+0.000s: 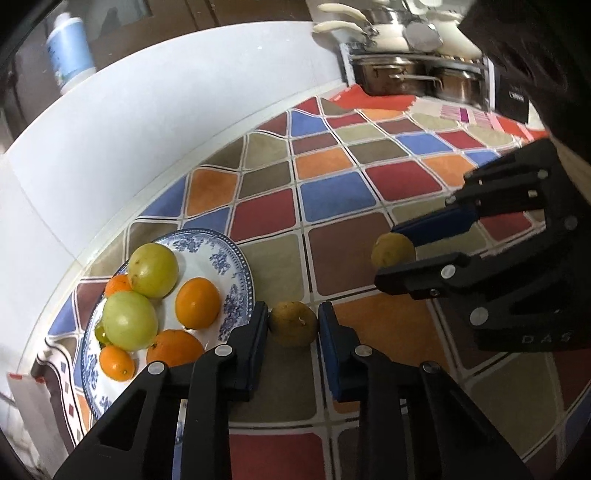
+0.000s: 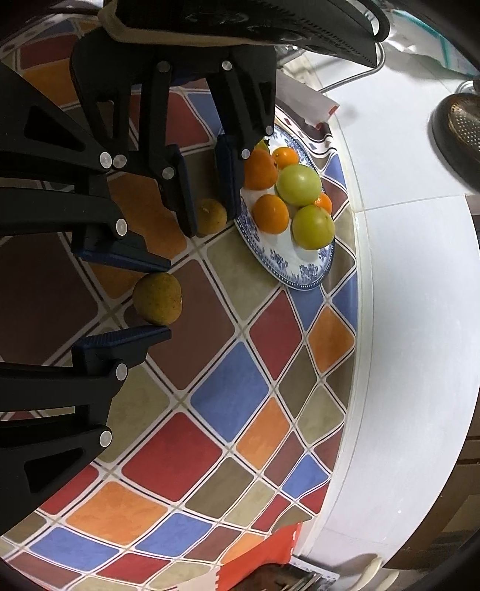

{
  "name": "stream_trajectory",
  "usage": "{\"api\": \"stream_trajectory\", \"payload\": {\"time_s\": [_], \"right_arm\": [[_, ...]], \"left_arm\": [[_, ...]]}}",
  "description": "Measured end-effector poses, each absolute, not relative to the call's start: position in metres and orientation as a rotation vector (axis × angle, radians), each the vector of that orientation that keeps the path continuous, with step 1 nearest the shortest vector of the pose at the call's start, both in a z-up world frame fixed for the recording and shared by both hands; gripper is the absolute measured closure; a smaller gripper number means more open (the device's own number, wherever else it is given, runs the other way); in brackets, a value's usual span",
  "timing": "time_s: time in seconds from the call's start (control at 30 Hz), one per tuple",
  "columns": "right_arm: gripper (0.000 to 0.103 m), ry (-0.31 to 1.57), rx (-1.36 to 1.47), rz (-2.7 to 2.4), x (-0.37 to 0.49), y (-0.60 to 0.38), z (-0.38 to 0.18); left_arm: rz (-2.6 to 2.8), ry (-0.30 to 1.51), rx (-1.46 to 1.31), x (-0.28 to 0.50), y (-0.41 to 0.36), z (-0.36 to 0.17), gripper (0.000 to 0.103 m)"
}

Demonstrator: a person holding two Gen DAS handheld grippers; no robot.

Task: Organize fruits
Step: 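Grasp a small brown fruit with the left gripper while the right grasps another, then lift both brown fruits and carry them over the plate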

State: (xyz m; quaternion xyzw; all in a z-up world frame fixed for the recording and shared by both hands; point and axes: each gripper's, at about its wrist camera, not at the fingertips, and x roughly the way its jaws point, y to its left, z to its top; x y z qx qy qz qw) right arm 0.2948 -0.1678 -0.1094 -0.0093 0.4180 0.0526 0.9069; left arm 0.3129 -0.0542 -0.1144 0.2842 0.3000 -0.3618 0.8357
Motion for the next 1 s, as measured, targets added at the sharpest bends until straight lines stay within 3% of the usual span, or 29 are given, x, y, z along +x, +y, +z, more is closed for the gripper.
{"api": "stream_trajectory", "payload": {"time_s": [1.0], "right_arm": [[0.073,0.681,-0.056,0.327,0.262,-0.116,-0.042]], "left_arm": [[-0.308,0.608,0.162,0.254,0.045,-0.04,0.075]]}}
